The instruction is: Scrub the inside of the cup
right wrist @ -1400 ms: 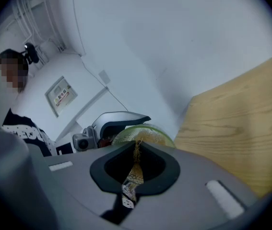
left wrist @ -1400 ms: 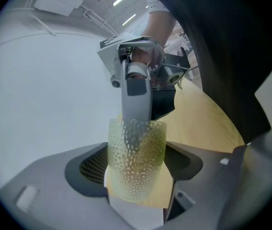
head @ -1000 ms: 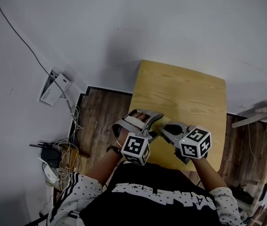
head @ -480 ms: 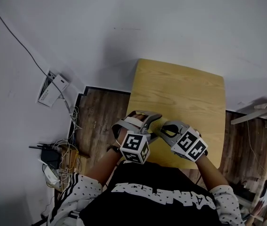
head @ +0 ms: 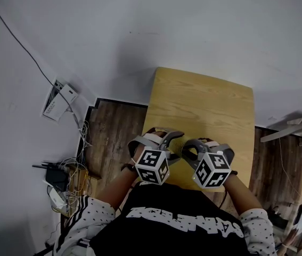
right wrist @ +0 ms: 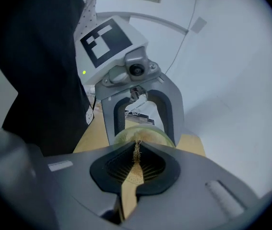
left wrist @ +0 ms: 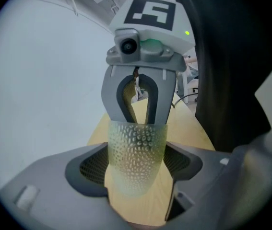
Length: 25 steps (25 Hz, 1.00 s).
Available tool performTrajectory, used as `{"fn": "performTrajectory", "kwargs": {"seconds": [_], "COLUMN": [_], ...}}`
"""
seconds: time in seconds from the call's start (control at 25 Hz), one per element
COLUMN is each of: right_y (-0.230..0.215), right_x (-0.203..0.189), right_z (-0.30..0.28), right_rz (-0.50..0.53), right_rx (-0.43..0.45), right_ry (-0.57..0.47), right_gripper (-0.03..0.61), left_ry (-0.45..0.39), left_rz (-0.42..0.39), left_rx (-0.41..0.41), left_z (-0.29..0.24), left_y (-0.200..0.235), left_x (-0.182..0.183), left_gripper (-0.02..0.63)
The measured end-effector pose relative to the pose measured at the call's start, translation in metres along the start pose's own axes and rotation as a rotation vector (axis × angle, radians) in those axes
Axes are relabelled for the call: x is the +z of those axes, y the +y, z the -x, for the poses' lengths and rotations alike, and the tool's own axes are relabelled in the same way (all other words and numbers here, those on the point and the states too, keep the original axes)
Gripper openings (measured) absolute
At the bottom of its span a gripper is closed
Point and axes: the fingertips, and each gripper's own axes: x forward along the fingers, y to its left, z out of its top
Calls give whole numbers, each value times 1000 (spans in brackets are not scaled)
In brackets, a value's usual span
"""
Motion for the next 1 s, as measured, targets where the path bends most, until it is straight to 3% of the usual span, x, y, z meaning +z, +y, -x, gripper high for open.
{"fn": "performTrajectory", "kwargs": {"seconds": [0.44,1.0], "right_y": [5,20], "right_x": [-2,-11], "right_z": [5,11], "right_rz": [411,819], "right_rx": [15,39], "right_ry": [127,181], "right_gripper": [28,26], "left_ry": [-65,-123], "left_rz": [86,170], "left_rx": [-79,-217], "left_z": [5,7], "left_y": [-2,-15], "left_x": [5,12], "left_gripper": [357,357]}}
